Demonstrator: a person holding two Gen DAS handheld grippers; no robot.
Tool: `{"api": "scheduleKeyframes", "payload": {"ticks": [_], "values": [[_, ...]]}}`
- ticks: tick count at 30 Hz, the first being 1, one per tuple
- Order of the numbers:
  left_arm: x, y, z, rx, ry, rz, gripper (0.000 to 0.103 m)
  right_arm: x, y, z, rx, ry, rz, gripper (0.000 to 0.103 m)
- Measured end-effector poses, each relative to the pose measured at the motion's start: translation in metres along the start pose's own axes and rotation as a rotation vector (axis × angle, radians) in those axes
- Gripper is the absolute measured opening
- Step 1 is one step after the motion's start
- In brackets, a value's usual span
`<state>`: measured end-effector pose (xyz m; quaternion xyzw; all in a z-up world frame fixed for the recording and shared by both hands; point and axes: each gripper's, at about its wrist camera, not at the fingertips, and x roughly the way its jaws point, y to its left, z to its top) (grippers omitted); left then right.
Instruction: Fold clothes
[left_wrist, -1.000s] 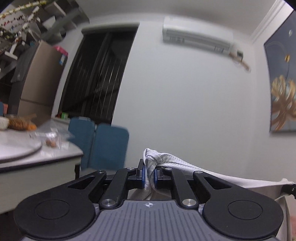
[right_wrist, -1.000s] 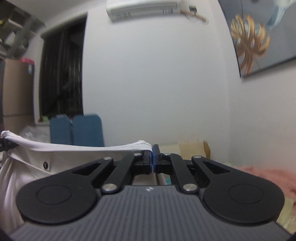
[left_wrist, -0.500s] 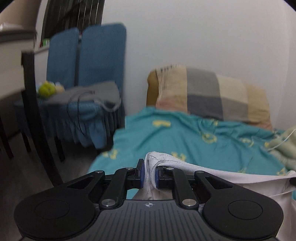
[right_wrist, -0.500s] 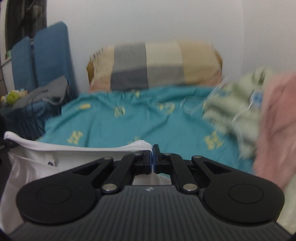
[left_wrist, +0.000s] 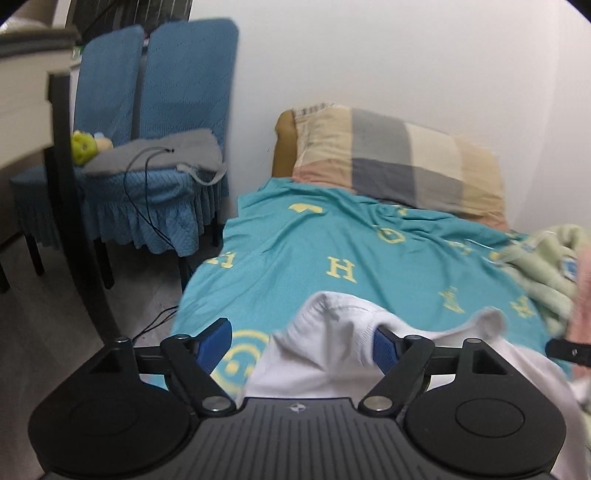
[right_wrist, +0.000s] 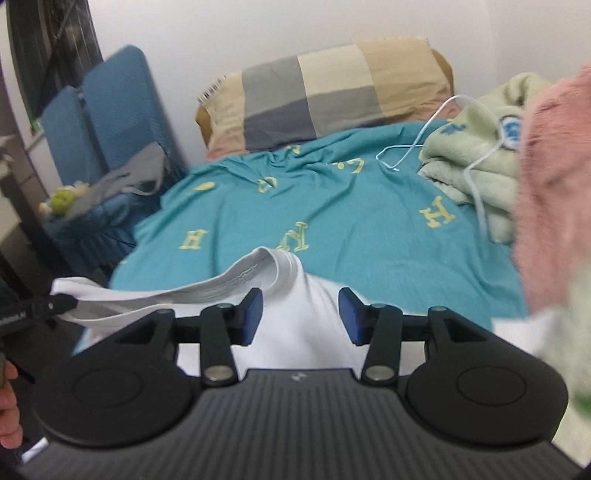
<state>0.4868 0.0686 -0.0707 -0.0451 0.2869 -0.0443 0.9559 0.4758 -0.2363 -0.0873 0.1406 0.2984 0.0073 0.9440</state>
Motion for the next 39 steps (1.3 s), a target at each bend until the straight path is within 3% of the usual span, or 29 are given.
{"api": "scheduleKeyframes", "payload": {"ticks": [3,10,14,18,21,26,32,34,36,37,39], "values": [[-0.066,-0.006,-0.011,0.027,-0.031,-0.015,0.093,-0.058,0.004,-0.016,0.016,-0.016,0.019,0.048],[-0.204,-0.008,-0.049,0.07,-0.071,-0.048,0.097,-0.191,0.01,-0.066,0.056,-0.055,0.046,0.049],[-0.263,0.004,-0.086,0.009,-0.038,-0.082,0.097,-0.254,0.014,-0.103,0.025,-0.062,0.057,0.049],[-0.279,0.039,-0.107,-0.139,0.034,-0.077,0.097,-0.288,0.009,-0.135,-0.007,-0.077,0.077,0.049],[-0.267,0.078,-0.111,-0.318,0.082,-0.05,0.095,-0.285,-0.005,-0.15,0.035,-0.05,0.072,0.049],[-0.226,0.136,-0.125,-0.618,0.139,-0.094,0.085,-0.254,-0.028,-0.162,0.183,0.053,0.066,0.051],[-0.165,0.157,-0.145,-0.709,0.168,-0.122,0.072,-0.216,-0.027,-0.159,0.254,0.109,0.109,0.051],[-0.147,0.155,-0.146,-0.713,0.18,-0.13,0.058,-0.205,-0.021,-0.158,0.219,0.112,0.103,0.051],[-0.132,0.151,-0.143,-0.693,0.187,-0.127,0.014,-0.194,-0.016,-0.159,0.177,0.115,0.085,0.05],[-0.129,0.148,-0.137,-0.658,0.169,-0.109,0.005,-0.189,-0.014,-0.159,0.159,0.12,0.074,0.05],[-0.128,0.142,-0.12,-0.589,0.106,-0.073,0.003,-0.182,-0.014,-0.161,0.149,0.127,0.061,0.05]]}}
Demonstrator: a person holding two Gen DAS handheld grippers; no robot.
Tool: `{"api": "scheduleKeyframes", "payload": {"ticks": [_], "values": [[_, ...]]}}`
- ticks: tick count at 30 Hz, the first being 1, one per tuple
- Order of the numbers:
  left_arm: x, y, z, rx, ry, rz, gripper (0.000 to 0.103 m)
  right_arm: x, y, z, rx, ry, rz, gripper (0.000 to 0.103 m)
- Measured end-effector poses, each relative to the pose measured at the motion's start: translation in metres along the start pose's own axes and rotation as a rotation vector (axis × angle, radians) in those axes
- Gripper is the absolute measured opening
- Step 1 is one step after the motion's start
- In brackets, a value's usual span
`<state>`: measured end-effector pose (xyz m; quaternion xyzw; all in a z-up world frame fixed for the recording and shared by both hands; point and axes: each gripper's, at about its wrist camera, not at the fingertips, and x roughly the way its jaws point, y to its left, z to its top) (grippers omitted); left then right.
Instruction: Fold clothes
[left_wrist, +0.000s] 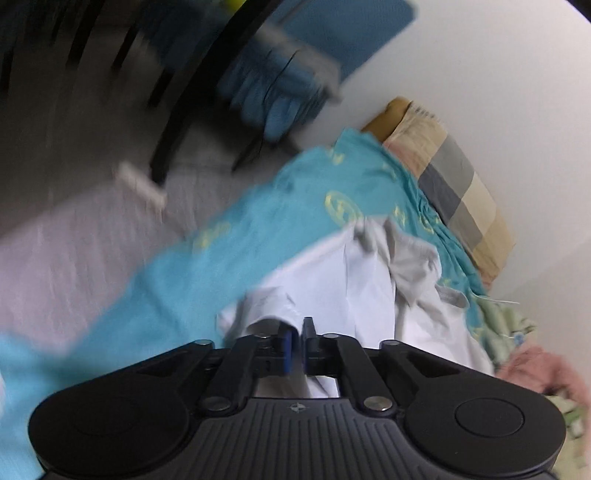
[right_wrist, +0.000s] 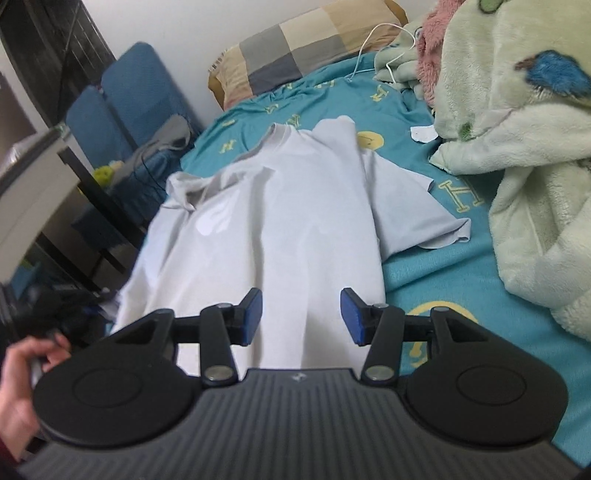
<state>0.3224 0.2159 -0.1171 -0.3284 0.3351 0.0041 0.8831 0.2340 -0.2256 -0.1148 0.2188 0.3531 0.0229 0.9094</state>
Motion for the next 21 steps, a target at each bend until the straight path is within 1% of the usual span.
{"api": "scheduleKeyframes", "payload": {"ticks": [1,5,6,7,8,9,10,11,12,14,15,17,19,20,21], "values": [[0.0,-0.007,0.01,0.025,-0.034,0.012,0.003,0.002,-0.001,0.0,0.003,0.003,0.0,0.05],[-0.002,-0.031,0.073,0.08,-0.172,0.066,0.002,0.009,-0.004,0.0,0.003,-0.001,-0.006,0.05],[-0.001,-0.036,0.089,0.103,-0.203,0.097,0.002,0.01,-0.004,0.0,-0.007,-0.006,-0.015,0.05],[0.004,-0.038,0.104,0.134,-0.225,0.153,0.002,0.012,-0.005,0.001,-0.013,-0.011,-0.025,0.05],[0.012,-0.039,0.117,0.166,-0.235,0.218,0.002,0.014,-0.006,0.002,-0.013,-0.016,-0.032,0.05],[0.024,-0.038,0.125,0.202,-0.223,0.294,0.002,0.017,-0.007,0.002,-0.011,-0.016,-0.036,0.05],[0.038,-0.034,0.13,0.239,-0.195,0.373,0.002,0.019,-0.008,0.003,-0.01,-0.016,-0.038,0.05],[0.051,-0.029,0.132,0.276,-0.161,0.437,0.002,0.021,-0.009,0.004,-0.009,-0.016,-0.041,0.05],[0.06,-0.026,0.131,0.304,-0.132,0.461,0.003,0.023,-0.01,0.004,-0.011,-0.017,-0.044,0.05],[0.069,-0.022,0.122,0.334,-0.113,0.451,0.005,0.026,-0.011,0.005,-0.017,-0.02,-0.049,0.05],[0.068,-0.023,0.115,0.334,-0.115,0.434,0.012,0.026,-0.012,0.005,-0.018,-0.024,-0.049,0.05],[0.062,-0.026,0.102,0.335,-0.099,0.402,0.022,0.026,-0.012,0.005,-0.019,-0.03,-0.043,0.05],[0.047,-0.033,0.087,0.351,-0.085,0.364,0.026,0.025,-0.01,0.005,-0.026,-0.036,-0.031,0.05],[0.036,-0.036,0.078,0.36,-0.088,0.338,0.033,0.023,-0.008,0.005,-0.033,-0.043,-0.026,0.05],[0.024,-0.042,0.069,0.374,-0.092,0.315,0.042,0.02,-0.006,0.006,-0.043,-0.054,-0.021,0.05]]}}
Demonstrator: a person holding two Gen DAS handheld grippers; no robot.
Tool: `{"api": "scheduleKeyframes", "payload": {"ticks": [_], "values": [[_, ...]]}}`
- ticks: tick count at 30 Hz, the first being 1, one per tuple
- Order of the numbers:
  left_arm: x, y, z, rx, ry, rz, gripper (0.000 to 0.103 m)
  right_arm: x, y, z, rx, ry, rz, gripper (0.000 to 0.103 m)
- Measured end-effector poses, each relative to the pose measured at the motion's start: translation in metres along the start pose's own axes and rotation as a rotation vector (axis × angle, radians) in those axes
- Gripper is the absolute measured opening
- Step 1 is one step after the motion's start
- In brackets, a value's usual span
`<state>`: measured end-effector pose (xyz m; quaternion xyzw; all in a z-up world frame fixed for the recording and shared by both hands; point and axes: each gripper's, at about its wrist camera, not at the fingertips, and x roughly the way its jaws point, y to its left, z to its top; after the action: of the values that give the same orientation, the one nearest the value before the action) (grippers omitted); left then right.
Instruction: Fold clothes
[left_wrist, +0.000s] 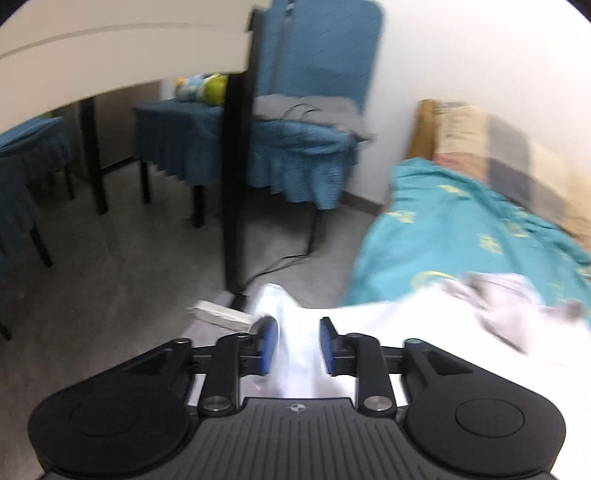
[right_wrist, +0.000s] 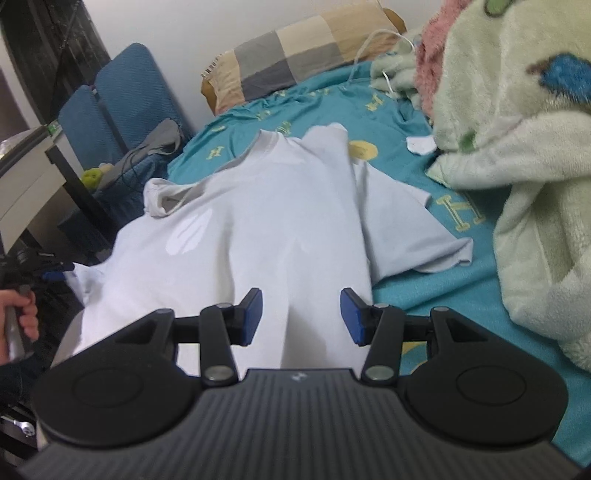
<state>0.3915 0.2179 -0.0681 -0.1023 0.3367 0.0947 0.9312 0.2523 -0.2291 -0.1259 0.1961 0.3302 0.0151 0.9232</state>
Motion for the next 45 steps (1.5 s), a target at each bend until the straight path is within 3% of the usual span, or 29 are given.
{"api": "scheduleKeyframes", "payload": {"ticks": [8,11,12,15,19,22,27,30,35,41,43,45], "values": [[-0.155,-0.071,-0.058,0.152,-0.095,-0.138,0.06,-0.034,0.016,0.004,-0.075,-0.105,0.07,0.05],[-0.206,-0.094,-0.083,0.157,-0.105,-0.181,0.075,-0.047,0.02,0.001,-0.09,-0.129,0.098,0.05],[-0.219,-0.097,-0.093,0.15,-0.103,-0.207,0.084,-0.051,0.021,0.0,-0.094,-0.135,0.108,0.05],[-0.246,-0.104,-0.127,0.147,-0.105,-0.297,0.097,-0.059,0.024,-0.003,-0.114,-0.144,0.123,0.05],[-0.245,-0.112,-0.15,0.218,-0.042,-0.271,0.099,-0.067,0.028,-0.009,-0.133,-0.135,0.148,0.05],[-0.245,-0.115,-0.15,0.291,-0.044,-0.234,0.1,-0.068,0.032,-0.014,-0.111,-0.094,0.184,0.05],[-0.24,-0.091,-0.13,0.245,-0.067,-0.266,0.101,-0.05,0.056,-0.002,-0.135,-0.014,0.212,0.05],[-0.232,-0.073,-0.117,0.199,-0.085,-0.264,0.101,-0.024,0.088,0.016,-0.208,-0.013,0.216,0.05],[-0.216,-0.043,-0.111,0.122,-0.087,-0.217,0.101,0.064,0.151,0.048,-0.259,0.011,0.225,0.049],[-0.192,-0.009,-0.105,0.013,-0.058,-0.16,0.101,0.183,0.208,0.06,-0.372,0.017,0.148,0.045],[-0.184,0.003,-0.106,-0.044,-0.035,-0.158,0.102,0.213,0.214,0.064,-0.395,0.007,0.105,0.035],[-0.174,0.009,-0.11,-0.094,-0.003,-0.163,0.102,0.237,0.217,0.073,-0.394,-0.007,0.048,0.014]]}}
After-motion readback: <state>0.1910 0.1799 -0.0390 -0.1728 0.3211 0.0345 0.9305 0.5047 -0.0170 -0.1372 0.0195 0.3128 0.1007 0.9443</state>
